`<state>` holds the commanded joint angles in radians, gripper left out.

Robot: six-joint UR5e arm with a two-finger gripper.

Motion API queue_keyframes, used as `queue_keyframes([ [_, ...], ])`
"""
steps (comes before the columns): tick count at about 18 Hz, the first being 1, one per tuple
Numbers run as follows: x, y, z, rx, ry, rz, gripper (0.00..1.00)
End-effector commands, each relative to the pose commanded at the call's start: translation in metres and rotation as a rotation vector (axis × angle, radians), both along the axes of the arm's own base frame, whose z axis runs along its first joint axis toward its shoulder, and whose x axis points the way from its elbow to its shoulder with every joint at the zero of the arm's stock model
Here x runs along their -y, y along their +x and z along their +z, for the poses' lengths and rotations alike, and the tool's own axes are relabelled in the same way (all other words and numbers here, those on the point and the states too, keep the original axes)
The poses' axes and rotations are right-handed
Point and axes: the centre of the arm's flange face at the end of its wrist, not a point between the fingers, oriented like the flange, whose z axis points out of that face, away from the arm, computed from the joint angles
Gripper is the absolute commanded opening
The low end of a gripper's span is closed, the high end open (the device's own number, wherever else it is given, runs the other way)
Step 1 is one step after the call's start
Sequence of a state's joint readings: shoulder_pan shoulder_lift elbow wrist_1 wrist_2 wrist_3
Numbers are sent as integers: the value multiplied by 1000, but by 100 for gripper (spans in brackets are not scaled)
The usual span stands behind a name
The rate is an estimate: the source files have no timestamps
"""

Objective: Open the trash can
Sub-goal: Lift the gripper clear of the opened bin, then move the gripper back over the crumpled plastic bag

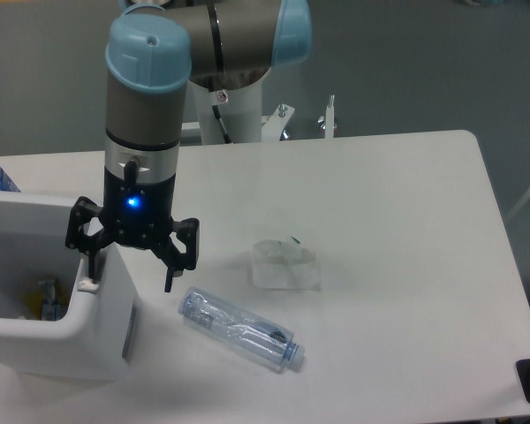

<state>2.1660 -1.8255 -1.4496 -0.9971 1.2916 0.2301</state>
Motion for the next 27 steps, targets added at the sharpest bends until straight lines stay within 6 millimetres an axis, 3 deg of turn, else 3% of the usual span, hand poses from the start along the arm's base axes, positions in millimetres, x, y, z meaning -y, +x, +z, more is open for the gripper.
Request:
queue_keyframes([
  [3, 3, -4, 5, -5, 8, 8, 100],
  [7, 14, -31, 12, -12, 19, 50, 100],
  [11, 40, -72, 26, -39, 39, 107, 100],
  [18, 71, -133, 21, -103, 22, 101, 100],
  [19, 76, -145, 15, -110, 13, 97, 100],
  [24, 115, -227, -53, -122, -89, 55, 100],
  [27, 135, -259, -80, -169, -181, 10, 100],
])
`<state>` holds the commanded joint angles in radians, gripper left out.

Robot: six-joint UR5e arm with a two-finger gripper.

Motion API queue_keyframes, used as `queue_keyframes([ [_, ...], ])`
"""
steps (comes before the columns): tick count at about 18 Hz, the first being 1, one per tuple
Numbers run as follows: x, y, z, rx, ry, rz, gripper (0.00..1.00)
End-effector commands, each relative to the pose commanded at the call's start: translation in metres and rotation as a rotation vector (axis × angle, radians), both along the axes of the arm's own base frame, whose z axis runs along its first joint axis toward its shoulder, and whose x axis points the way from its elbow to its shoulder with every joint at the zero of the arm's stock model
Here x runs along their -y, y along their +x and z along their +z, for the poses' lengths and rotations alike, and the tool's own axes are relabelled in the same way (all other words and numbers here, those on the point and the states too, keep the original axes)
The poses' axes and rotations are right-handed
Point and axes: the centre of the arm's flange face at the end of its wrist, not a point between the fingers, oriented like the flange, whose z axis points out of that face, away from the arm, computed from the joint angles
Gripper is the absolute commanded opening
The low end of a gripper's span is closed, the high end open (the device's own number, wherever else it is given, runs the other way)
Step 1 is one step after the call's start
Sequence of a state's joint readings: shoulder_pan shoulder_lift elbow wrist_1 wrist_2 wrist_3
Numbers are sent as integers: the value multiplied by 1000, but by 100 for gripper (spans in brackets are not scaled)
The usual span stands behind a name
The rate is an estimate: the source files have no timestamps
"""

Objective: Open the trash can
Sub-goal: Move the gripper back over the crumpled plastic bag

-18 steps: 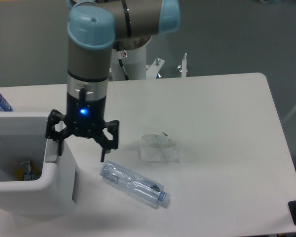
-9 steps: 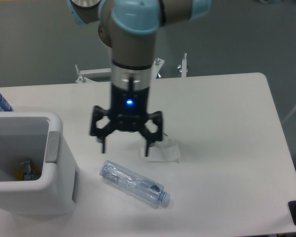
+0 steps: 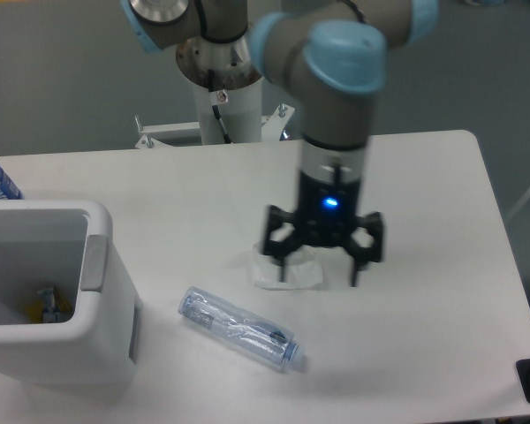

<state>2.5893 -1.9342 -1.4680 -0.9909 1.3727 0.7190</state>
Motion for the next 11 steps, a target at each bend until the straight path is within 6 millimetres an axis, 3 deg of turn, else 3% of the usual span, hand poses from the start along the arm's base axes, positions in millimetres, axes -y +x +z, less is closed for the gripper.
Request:
queue_keyframes([
  [6, 4, -23, -47, -77, -165, -273, 100],
  [11, 11, -22, -57, -93, -229, -301, 100],
])
